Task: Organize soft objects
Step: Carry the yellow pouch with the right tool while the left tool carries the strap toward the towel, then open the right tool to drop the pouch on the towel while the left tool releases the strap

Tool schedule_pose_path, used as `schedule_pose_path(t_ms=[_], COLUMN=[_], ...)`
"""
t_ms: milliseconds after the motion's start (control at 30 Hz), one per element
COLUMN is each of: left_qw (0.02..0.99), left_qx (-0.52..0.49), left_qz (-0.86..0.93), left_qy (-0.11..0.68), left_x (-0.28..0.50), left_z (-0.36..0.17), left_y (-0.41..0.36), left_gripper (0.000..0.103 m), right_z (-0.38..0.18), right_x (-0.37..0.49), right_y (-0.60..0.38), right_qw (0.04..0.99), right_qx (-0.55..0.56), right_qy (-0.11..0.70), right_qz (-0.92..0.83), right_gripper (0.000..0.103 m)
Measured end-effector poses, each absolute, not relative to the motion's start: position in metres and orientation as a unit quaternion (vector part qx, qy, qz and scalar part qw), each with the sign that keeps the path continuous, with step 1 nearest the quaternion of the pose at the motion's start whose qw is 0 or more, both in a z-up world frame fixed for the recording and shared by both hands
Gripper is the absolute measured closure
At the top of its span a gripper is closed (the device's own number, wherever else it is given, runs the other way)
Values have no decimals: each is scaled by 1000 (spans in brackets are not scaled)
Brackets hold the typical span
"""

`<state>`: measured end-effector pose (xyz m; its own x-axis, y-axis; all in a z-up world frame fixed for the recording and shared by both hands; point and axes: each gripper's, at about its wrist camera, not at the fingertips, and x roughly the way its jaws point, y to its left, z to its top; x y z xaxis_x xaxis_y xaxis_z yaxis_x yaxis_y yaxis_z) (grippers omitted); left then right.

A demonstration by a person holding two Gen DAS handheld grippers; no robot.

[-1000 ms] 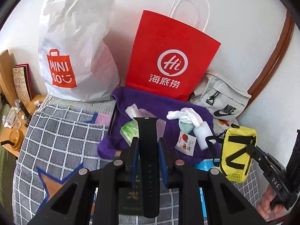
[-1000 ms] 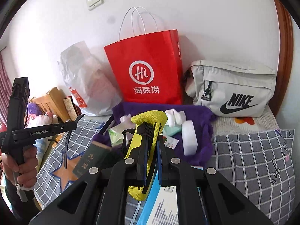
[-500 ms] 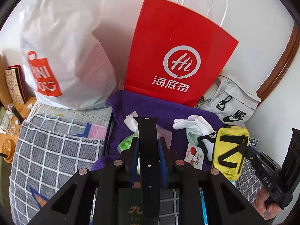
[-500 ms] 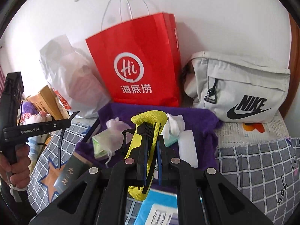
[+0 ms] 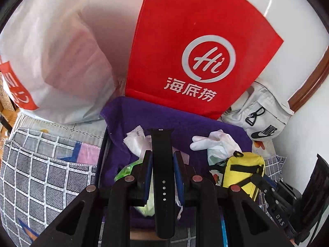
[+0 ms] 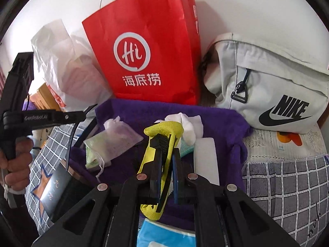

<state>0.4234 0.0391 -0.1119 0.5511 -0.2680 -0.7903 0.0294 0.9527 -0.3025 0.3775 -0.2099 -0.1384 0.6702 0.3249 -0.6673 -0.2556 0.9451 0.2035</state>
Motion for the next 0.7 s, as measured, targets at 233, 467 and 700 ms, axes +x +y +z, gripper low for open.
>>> schedule_pose_path(t_ms=[233, 467, 700], left_qw=[863, 855, 845], left_qx=[-142, -150, -152], left_qz=[-81, -79, -85], left_qy=[479, 489, 505], left_x=[442, 453, 459], left_z=[-129, -146, -157], left_y=[35, 37, 36], left_gripper=[83, 83, 83], right_z=[-143, -156, -161], right_x=[387, 393, 397], right_y=[-212, -211, -215], right_qw=[911, 904, 899], right_qx=[33, 19, 21], right_qy=[380, 400, 410], right_qz=[153, 152, 152], right_gripper=[93, 91, 87])
